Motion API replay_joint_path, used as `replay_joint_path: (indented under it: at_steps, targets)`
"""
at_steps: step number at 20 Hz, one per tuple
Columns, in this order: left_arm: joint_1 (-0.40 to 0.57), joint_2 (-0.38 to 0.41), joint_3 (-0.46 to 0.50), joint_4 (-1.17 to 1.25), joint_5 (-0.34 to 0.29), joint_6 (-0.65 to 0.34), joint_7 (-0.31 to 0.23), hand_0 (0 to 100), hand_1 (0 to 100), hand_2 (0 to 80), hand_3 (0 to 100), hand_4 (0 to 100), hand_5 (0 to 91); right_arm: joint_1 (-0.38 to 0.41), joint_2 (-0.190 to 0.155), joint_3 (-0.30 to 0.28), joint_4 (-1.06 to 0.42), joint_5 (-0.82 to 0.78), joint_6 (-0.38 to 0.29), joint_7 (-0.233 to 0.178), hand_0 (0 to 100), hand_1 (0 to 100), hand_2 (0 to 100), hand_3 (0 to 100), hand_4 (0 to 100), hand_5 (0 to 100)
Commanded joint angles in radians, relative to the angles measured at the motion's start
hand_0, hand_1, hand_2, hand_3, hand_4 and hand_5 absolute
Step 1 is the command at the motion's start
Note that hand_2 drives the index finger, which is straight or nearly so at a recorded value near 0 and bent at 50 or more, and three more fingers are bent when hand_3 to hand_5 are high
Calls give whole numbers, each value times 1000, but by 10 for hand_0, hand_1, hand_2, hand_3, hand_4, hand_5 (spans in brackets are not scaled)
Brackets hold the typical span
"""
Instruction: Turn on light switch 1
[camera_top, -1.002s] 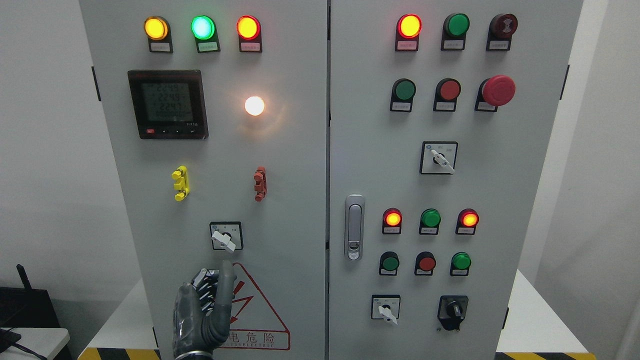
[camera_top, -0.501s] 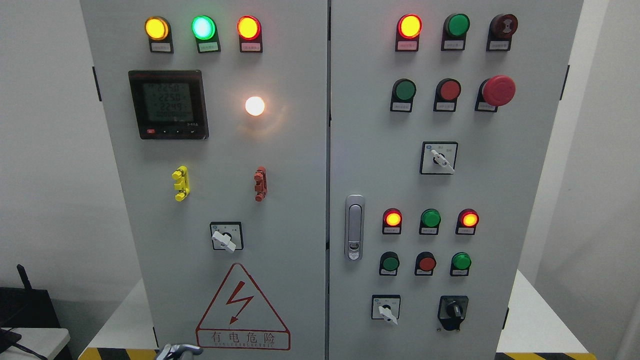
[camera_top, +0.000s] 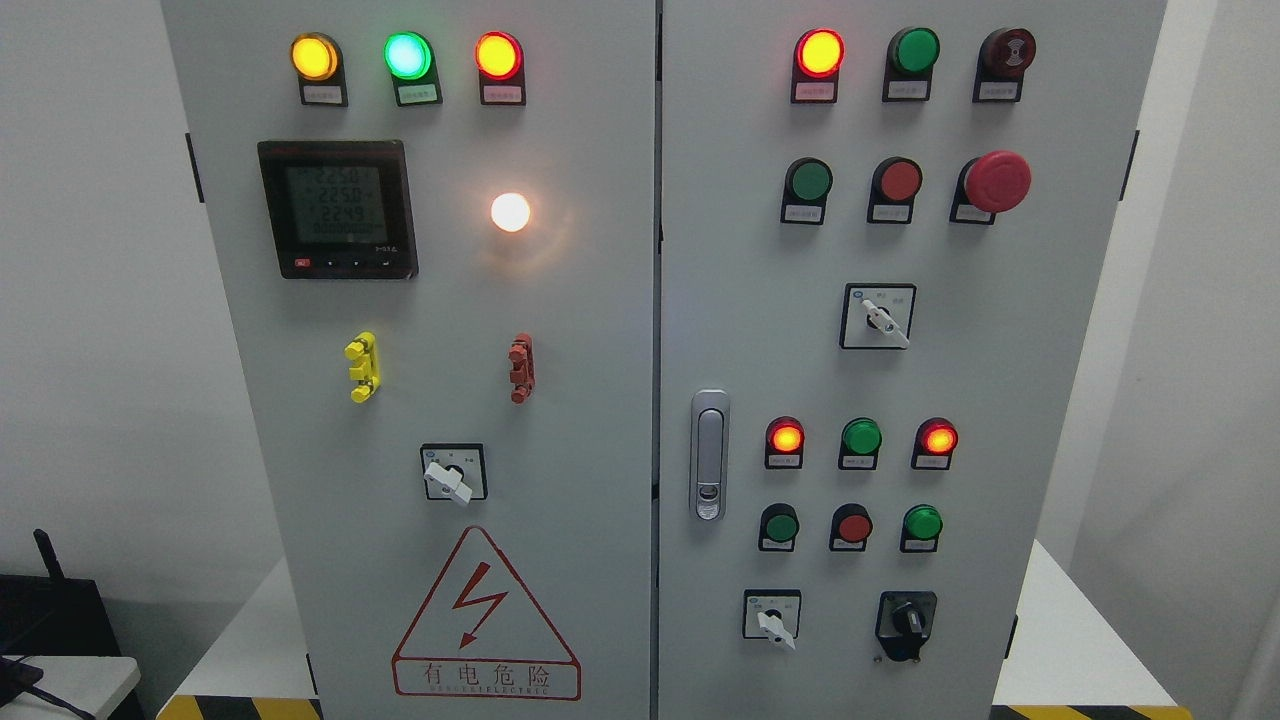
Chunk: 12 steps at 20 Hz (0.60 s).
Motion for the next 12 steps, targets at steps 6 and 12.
replay_joint_path:
  at_steps: [6, 12]
  targets:
    - [81, 69, 295, 890, 27, -52, -37, 166, 0, 83, 276, 379, 239, 1, -1, 17, 0, -25, 0, 0, 120, 389, 0, 0, 0, 0]
    - [79, 89, 238, 1086, 13, 83, -210, 232, 0, 0, 62, 186, 147, 1, 0, 17, 0, -25, 1, 0, 120, 389, 0, 0, 0, 0]
